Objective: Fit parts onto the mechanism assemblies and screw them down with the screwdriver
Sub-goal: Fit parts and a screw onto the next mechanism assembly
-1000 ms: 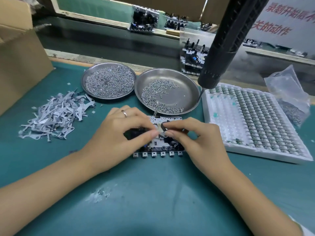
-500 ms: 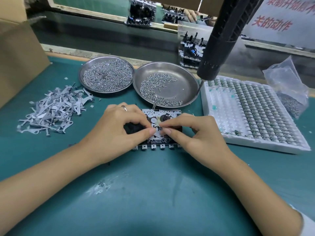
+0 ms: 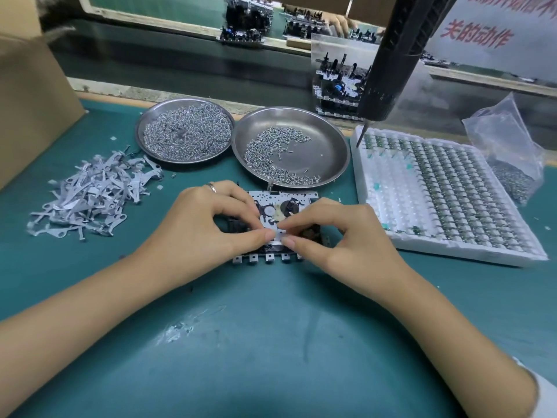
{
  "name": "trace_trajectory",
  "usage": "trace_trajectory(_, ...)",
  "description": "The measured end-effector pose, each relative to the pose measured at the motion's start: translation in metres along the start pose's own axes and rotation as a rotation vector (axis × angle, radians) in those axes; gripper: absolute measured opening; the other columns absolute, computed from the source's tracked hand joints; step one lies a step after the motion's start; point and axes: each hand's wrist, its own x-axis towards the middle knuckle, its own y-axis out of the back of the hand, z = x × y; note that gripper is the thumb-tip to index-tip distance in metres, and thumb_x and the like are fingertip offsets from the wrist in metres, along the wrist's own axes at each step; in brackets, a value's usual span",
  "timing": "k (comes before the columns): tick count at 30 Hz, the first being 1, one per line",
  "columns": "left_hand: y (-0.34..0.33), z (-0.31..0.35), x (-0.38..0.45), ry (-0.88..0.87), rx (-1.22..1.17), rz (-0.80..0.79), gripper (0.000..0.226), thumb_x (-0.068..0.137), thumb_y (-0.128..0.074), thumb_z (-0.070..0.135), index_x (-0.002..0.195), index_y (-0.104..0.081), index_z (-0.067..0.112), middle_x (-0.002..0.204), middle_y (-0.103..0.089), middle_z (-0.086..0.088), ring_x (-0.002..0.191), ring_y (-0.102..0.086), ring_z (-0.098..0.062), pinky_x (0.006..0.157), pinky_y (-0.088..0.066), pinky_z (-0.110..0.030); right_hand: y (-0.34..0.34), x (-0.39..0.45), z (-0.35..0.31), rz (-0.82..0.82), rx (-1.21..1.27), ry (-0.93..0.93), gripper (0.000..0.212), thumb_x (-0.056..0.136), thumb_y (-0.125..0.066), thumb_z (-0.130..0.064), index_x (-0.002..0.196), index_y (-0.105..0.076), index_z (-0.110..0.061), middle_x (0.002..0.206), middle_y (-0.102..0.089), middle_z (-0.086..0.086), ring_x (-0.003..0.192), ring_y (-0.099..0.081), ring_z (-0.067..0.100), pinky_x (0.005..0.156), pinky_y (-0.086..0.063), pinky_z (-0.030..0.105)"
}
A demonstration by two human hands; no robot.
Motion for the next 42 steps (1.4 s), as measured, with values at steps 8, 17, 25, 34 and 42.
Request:
trace_trajectory(8,0.000,-0.001,0.000,0.004,-0.013,-0.017,0.008,0.066,-0.080,0.026,0.062,-0.074,0.022,0.080,-0.063,0.015,0.075,-0.059,-0.005,0.070,-0.039,-0.009,-0.013,-0.008,0.008,0.081,-0.346,0.271,0.006,0.080,-0.070,-0.009,0.080,-0.074,-0.004,0.083,-0.062,0.005,0.075,-0.053,0.014,0.072,-0.037,0.009)
trace_trajectory(17,-0.001,-0.002,0.002,-0.018,-0.081,-0.067,0.015,0.065,-0.077,0.032,0.063,-0.075,0.017,0.078,-0.063,0.009,0.067,-0.059,-0.009,0.068,-0.042,-0.012,-0.024,-0.010,0.012,0.252,-0.357,0.311,0.003,0.078,-0.069,-0.001,0.076,-0.072,-0.001,0.080,-0.063,0.008,0.072,-0.059,0.026,0.068,-0.045,0.025)
trace_trajectory(25,-0.001,-0.001,0.002,-0.030,-0.054,-0.048,0.008,0.068,-0.081,0.018,0.063,-0.075,0.019,0.077,-0.063,0.010,0.065,-0.058,-0.005,0.065,-0.040,-0.008,-0.022,-0.008,0.013,0.220,-0.327,0.300,0.005,0.079,-0.068,-0.003,0.077,-0.072,-0.002,0.081,-0.063,0.006,0.074,-0.058,0.021,0.070,-0.043,0.019)
trace_trajectory(34,0.000,-0.003,0.002,-0.034,-0.030,-0.032,0.009,0.066,-0.081,0.029,0.063,-0.075,0.023,0.077,-0.064,0.011,0.067,-0.059,-0.007,0.067,-0.041,-0.010,-0.013,-0.003,0.011,0.281,0.061,0.066,0.007,0.084,-0.067,-0.005,0.079,-0.071,-0.005,0.080,-0.064,0.006,0.076,-0.060,0.018,0.071,-0.048,0.028)
trace_trajectory(42,0.013,-0.006,0.009,-0.163,0.062,0.119,0.021,0.075,-0.071,0.040,0.092,-0.075,0.028,0.083,-0.065,0.011,0.073,-0.059,-0.008,0.075,-0.044,-0.013,-0.016,-0.002,0.012,0.339,0.076,0.106,0.009,0.084,-0.065,-0.006,0.078,-0.071,-0.003,0.079,-0.064,0.008,0.075,-0.060,0.018,0.071,-0.048,0.025)
